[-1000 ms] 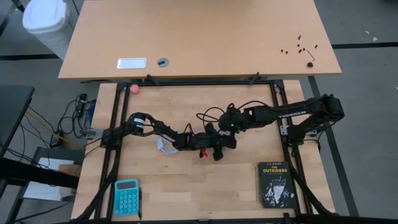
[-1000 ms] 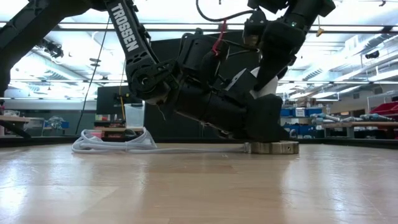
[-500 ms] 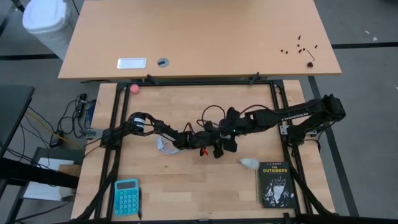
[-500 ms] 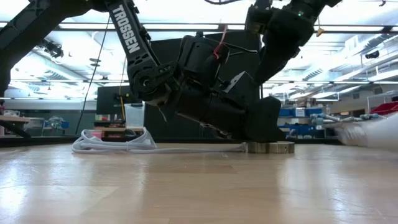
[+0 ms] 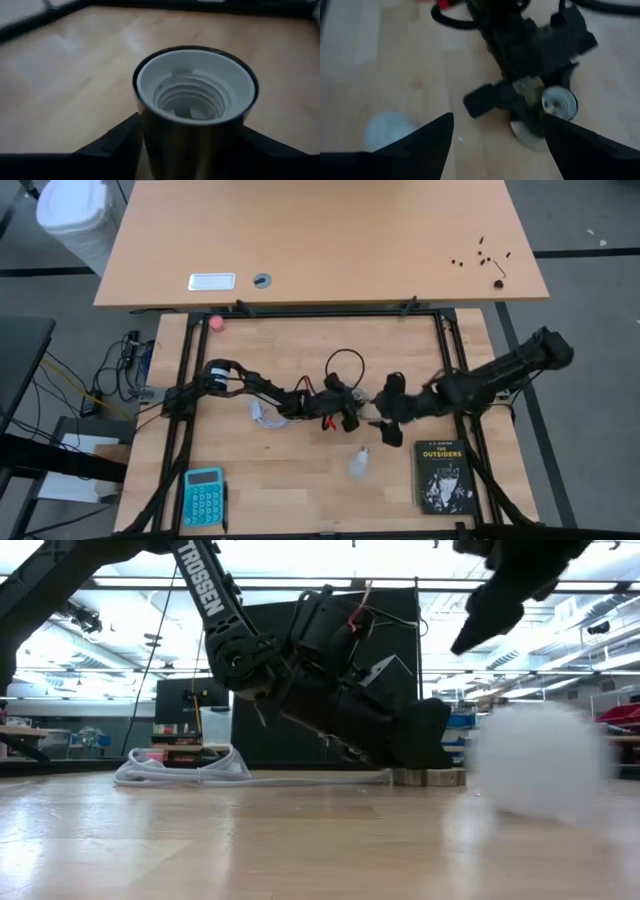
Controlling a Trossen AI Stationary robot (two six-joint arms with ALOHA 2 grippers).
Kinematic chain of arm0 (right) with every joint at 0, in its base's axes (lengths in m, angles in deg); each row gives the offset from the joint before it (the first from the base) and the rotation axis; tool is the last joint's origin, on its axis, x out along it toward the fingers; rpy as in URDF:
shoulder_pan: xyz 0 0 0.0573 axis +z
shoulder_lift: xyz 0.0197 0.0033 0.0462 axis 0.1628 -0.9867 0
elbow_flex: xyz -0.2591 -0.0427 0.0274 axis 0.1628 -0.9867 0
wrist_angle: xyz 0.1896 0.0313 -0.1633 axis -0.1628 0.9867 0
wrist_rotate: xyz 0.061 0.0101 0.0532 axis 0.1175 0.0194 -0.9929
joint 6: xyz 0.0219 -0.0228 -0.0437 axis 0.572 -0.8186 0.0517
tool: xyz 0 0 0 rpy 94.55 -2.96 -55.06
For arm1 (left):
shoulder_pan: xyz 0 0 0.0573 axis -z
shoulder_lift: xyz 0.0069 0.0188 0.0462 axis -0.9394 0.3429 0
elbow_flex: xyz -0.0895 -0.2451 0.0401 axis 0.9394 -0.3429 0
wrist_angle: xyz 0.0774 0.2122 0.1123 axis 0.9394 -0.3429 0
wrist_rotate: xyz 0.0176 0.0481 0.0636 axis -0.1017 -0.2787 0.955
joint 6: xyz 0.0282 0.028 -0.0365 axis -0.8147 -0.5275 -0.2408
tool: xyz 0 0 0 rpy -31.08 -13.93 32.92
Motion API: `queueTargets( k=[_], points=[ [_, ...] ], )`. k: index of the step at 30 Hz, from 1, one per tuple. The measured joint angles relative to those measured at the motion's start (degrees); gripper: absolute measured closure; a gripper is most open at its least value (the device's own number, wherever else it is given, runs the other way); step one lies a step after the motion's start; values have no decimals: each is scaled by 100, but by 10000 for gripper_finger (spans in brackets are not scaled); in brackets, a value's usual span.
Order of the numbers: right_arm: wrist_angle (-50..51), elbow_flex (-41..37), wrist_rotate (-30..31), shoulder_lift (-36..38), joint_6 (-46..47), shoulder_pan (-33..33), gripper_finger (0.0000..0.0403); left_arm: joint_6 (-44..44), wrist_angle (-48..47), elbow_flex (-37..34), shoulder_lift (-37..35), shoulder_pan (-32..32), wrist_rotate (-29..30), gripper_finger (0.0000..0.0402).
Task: Screw lightbulb
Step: Insert the white lightbulb into the silver lamp
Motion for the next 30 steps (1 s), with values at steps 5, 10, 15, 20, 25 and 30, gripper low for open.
queueTargets(
  k=[5, 10, 15, 20, 25, 30],
  points=[
    [-19, -447, 1412, 171, 441, 637, 95, -357, -683, -25, -331, -68, 556, 129],
    [-226, -803, 2400, 442, 886, 1096, 104, -331, -1190, -32, -675, -63, 159, 104],
    [-917, -1333, 2851, 628, 747, 1389, 110, -640, -1202, -32, -968, 10, 301, 100],
    [-1729, -2021, 3025, 772, 713, 1569, 110, -1323, -1383, -30, -1561, 126, 723, 100],
    [-3021, -2662, 2857, 832, 463, 1941, 112, -1249, -2452, -4, -2374, 474, 306, 103],
    [-4273, -3210, 2299, 555, 280, 2095, 114, -625, -3648, 165, -2628, 1132, 46, 112]
  ],
)
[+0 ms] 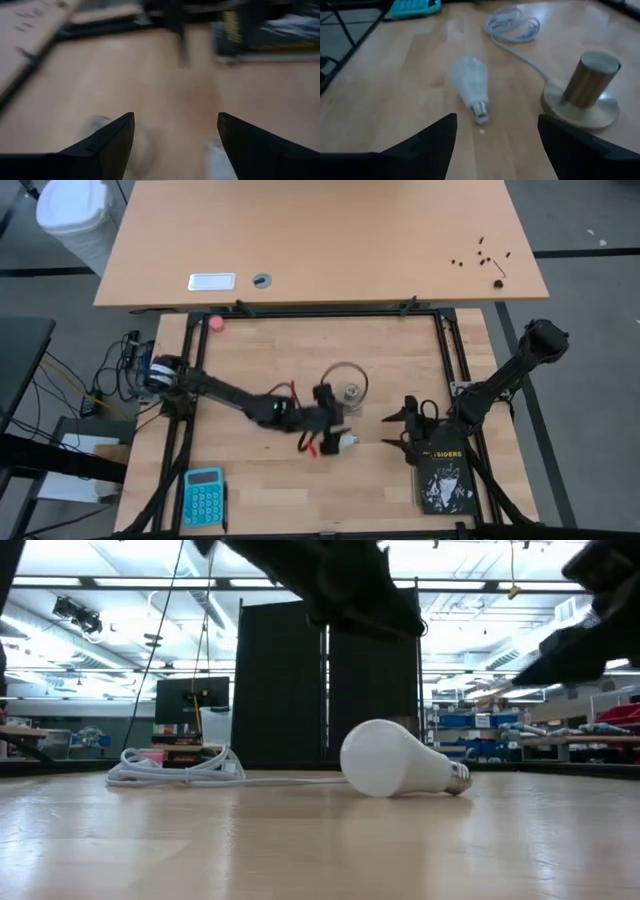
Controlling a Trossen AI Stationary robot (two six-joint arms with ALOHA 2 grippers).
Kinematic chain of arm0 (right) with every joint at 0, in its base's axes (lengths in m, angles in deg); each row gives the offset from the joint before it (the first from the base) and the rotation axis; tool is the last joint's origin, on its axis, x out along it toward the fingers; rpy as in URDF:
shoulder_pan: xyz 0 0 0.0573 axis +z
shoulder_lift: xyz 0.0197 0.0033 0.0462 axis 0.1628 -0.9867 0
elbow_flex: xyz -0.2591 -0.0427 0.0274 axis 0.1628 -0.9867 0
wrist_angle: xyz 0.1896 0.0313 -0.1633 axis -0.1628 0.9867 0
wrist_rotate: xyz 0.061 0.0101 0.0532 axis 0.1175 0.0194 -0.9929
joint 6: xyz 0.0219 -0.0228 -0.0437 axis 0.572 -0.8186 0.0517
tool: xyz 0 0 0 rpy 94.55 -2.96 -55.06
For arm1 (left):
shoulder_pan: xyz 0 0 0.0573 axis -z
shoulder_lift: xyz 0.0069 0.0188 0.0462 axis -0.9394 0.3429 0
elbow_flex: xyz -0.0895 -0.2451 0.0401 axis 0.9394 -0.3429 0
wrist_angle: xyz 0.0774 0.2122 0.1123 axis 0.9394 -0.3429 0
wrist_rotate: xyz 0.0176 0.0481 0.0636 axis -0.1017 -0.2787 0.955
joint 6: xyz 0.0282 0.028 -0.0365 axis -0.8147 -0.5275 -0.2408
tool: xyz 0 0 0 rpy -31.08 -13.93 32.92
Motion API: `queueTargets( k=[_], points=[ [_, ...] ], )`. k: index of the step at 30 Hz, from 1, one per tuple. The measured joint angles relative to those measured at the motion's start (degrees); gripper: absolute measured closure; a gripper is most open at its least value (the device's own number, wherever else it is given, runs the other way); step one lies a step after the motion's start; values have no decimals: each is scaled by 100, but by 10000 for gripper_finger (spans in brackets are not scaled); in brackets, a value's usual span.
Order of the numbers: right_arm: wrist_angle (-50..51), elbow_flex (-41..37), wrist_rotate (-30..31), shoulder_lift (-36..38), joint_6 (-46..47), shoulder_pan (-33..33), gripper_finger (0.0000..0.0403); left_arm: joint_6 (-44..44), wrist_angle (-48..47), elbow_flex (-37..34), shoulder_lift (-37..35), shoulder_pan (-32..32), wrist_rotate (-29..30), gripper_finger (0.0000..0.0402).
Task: Screw lightbulb
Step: Insert the white lightbulb into the silver lamp
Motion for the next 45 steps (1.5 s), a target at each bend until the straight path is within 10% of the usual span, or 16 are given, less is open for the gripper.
queueTargets(
  k=[22, 45],
  points=[
    [-1455, 1620, -367, -3795, -886, 44, 116, 2283, -522, 211, 1105, 1463, 41, 118],
    [-1456, 1911, -1452, -3854, -2461, -749, 120, 2116, -238, 213, 1325, 1318, 201, 118]
  ],
)
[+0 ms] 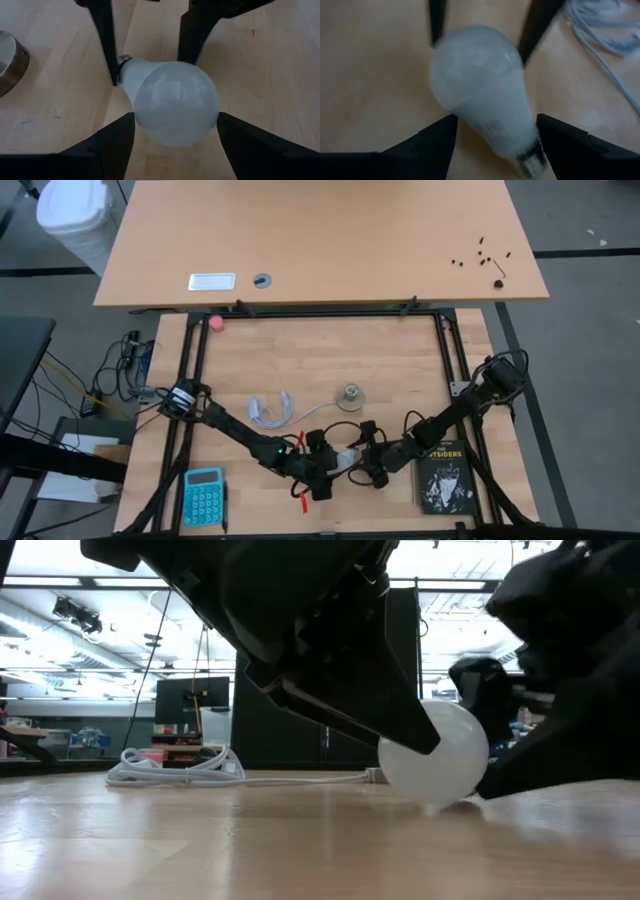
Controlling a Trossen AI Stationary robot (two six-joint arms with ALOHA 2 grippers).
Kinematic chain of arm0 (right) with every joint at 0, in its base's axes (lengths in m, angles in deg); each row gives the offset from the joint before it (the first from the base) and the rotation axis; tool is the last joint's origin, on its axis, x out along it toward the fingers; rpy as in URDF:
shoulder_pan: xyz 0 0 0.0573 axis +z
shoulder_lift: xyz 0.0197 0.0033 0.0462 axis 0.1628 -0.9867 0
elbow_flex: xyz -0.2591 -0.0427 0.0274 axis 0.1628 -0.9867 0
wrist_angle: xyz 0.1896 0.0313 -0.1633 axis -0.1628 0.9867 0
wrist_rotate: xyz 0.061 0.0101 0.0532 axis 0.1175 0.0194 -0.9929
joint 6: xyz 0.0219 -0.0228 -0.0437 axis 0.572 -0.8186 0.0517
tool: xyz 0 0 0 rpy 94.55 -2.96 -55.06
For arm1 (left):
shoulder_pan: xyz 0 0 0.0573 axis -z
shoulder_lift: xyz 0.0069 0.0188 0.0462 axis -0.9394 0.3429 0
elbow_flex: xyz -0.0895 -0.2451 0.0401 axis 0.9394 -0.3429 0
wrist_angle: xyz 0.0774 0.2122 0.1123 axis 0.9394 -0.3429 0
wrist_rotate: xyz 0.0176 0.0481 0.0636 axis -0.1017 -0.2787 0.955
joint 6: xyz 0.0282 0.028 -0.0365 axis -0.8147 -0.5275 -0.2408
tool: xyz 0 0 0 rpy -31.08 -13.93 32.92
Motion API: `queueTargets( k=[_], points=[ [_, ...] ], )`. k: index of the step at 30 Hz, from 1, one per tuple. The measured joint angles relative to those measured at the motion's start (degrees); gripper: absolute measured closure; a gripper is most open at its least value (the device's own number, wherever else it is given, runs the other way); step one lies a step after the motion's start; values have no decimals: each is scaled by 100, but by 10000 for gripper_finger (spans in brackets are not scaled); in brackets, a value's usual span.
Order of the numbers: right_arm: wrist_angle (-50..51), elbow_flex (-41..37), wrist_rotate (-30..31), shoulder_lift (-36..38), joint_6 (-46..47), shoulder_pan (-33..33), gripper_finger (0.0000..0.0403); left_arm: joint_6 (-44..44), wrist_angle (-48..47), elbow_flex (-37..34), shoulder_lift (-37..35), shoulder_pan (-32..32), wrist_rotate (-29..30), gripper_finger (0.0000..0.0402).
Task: Screw lightbulb
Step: Insert the white lightbulb into the silver lamp
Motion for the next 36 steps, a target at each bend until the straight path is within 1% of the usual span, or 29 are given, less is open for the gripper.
queueTargets(
  k=[4, 7, 14, 17, 19, 25, 27, 30, 33, 36],
  points=[
    [-36, 0, -577, 60, -402, -69, 125, -12, -3, 0, -2, -13, -4, 118],
    [24, 0, -874, 64, -385, -142, 135, -10, 22, 0, -2, -21, 10, 118],
    [210, 2, -908, 64, -353, -233, 196, 2, 163, 17, -2, -29, 109, 118],
    [248, 2, -921, 64, -351, -240, 218, -49, -54, 241, -2, -36, 131, 118],
    [270, 2, -926, 64, -351, -239, 229, -229, -320, 492, -2, -34, 131, 118],
    [286, 2, -924, 64, -153, -239, 238, -554, -1607, 1344, -4, -45, 137, 117],
    [315, 2, -911, 78, -70, -239, 239, -566, -1926, 1579, -4, -48, 248, 117],
    [530, 1, -859, 281, 23, -239, 239, -640, -2164, 1819, -7, -40, 579, 117],
    [883, -10, -708, 707, 106, -239, 240, -869, -2111, 1903, -7, 29, 999, 117],
    [1117, -200, -373, 1315, 128, -239, 240, -1046, -2055, 1904, -34, 125, 1435, 117]
  ],
)
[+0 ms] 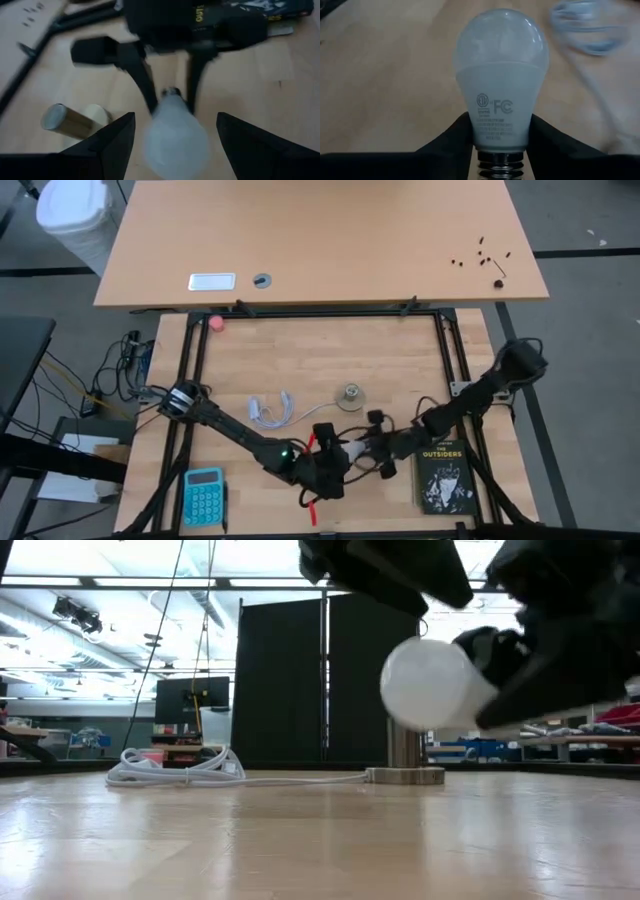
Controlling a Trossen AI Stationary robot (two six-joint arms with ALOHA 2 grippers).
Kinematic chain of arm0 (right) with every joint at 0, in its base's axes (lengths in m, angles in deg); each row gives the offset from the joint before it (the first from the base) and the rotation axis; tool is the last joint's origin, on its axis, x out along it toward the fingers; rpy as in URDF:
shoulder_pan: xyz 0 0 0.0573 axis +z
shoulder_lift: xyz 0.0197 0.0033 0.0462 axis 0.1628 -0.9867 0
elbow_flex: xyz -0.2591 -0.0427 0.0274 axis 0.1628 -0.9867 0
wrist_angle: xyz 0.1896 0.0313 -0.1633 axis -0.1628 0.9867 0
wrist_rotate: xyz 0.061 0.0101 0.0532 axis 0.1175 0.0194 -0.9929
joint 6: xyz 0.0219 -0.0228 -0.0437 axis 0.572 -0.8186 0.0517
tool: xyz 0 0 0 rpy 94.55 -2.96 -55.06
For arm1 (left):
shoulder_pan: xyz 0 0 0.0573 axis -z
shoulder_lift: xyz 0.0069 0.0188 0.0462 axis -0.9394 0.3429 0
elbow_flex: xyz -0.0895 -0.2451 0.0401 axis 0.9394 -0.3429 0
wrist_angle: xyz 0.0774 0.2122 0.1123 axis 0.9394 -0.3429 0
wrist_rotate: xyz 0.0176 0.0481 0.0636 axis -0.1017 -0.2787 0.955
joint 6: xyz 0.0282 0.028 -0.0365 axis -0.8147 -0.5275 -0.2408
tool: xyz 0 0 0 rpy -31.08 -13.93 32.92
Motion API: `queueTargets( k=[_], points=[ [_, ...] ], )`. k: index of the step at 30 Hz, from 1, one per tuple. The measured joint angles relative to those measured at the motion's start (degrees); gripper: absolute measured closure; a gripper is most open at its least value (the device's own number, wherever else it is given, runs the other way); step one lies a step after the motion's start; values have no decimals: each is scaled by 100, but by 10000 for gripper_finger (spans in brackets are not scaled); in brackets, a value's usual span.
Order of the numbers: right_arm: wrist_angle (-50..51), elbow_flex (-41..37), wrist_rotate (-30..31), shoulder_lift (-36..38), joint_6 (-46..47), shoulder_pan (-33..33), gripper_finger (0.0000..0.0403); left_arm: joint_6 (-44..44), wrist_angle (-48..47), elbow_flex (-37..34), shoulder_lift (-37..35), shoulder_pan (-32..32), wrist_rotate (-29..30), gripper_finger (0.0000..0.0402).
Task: Screw lightbulb
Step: Insert the white lightbulb into the silver lamp
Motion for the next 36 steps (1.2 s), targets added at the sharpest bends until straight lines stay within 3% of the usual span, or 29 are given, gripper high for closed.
queueTargets(
  k=[7, 11, 14, 17, 22, 28, 31, 36],
  points=[
    [468, -680, 848, 1518, 288, -147, 240, -3, -54, 0, -141, 207, 1045, 117],
    [-190, -1020, 1273, 1903, 262, -411, 240, 153, -12, -53, -141, 155, 994, 117],
    [-1221, -1392, 1279, 1978, 123, -639, 240, 300, 352, -355, -144, 46, 898, 117],
    [-2411, -1823, 1209, 1950, -53, -879, 240, 321, 791, -706, -134, -21, 841, 117],
    [-3902, -2306, 542, 1841, -191, -1332, 240, 296, 1360, -1244, -132, -280, 772, 117],
    [-3962, -2384, -170, 1723, 117, -1790, 239, 286, 992, -1311, -186, -699, 1162, 117],
    [-3952, -2386, -229, 1662, 264, -1873, 239, 295, 837, -1307, -264, -879, 1587, 117],
    [-4347, -2386, -204, 1662, 25, -1882, 239, 299, 874, -1307, -270, -1112, 1700, 118]
  ],
)
